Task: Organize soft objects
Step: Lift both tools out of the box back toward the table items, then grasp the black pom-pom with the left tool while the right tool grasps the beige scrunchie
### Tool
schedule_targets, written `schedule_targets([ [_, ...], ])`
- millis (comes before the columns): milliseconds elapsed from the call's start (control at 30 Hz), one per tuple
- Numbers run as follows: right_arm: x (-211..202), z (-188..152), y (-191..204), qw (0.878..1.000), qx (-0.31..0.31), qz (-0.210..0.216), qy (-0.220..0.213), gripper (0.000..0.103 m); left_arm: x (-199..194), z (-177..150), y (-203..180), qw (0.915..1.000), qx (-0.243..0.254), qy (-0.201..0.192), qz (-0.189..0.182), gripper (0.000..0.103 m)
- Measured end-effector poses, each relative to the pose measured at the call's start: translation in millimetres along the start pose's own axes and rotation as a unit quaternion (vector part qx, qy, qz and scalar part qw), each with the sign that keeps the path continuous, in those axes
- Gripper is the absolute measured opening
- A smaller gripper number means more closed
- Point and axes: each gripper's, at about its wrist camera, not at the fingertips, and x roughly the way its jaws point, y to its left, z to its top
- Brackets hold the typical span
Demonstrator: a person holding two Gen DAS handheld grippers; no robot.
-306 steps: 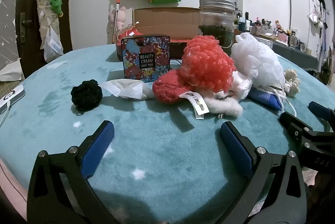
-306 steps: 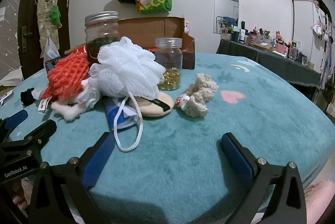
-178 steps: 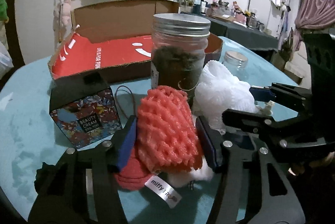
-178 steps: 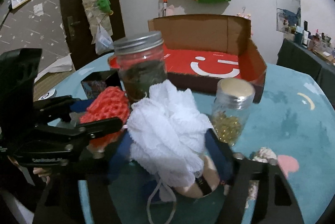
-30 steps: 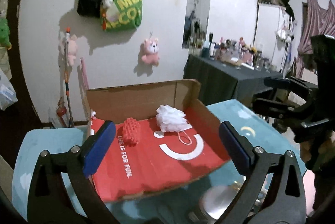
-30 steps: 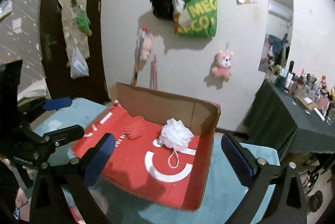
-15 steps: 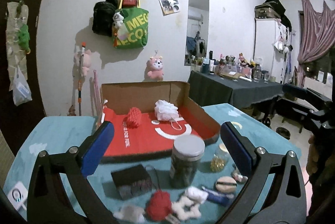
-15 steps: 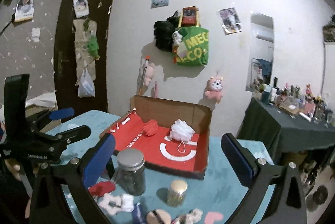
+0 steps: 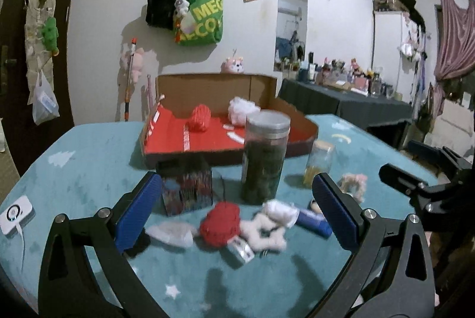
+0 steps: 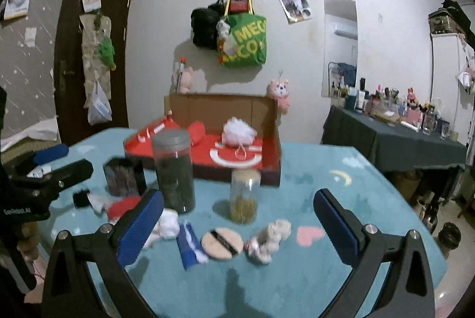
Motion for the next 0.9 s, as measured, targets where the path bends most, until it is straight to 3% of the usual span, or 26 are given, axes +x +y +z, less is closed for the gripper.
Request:
schedule_targets([
  [400, 35.1, -41.3, 1.0, 0.998, 0.025, 0.014, 0.061, 0.103, 27.4, -36.3, 4.7, 0.9982, -0.007, 0.059, 0.009, 0.103],
  [900, 54.1, -50.2, -14.7, 0.995, 0.046, 0.006, 0.088, 0.103, 32.8, -36.7, 65.1, 0.9934, -0.036, 0.090, 0.061, 0.103],
])
